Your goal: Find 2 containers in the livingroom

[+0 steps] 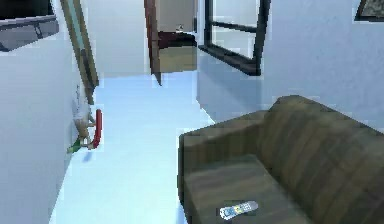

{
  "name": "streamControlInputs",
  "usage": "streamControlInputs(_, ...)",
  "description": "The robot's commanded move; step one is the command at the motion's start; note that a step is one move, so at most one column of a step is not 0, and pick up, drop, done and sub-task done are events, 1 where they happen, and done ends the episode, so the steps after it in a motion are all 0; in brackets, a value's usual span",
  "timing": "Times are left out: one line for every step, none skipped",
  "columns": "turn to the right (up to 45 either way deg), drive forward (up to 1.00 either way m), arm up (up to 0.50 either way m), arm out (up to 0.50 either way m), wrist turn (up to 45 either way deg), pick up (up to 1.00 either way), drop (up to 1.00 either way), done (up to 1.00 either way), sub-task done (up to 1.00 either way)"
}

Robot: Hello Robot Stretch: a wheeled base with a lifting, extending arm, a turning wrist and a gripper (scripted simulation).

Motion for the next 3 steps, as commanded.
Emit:
streamControlInputs(45.0, 0.0, 0.0, 0.0, 0.0, 0.0, 0.0, 0.0, 0.0)
streamControlInputs(45.0, 0.0, 0.0, 0.0, 0.0, 0.0, 0.0, 0.0, 0.0)
streamControlInputs(45.0, 0.0, 0.0, 0.0, 0.0, 0.0, 0.0, 0.0, 0.0)
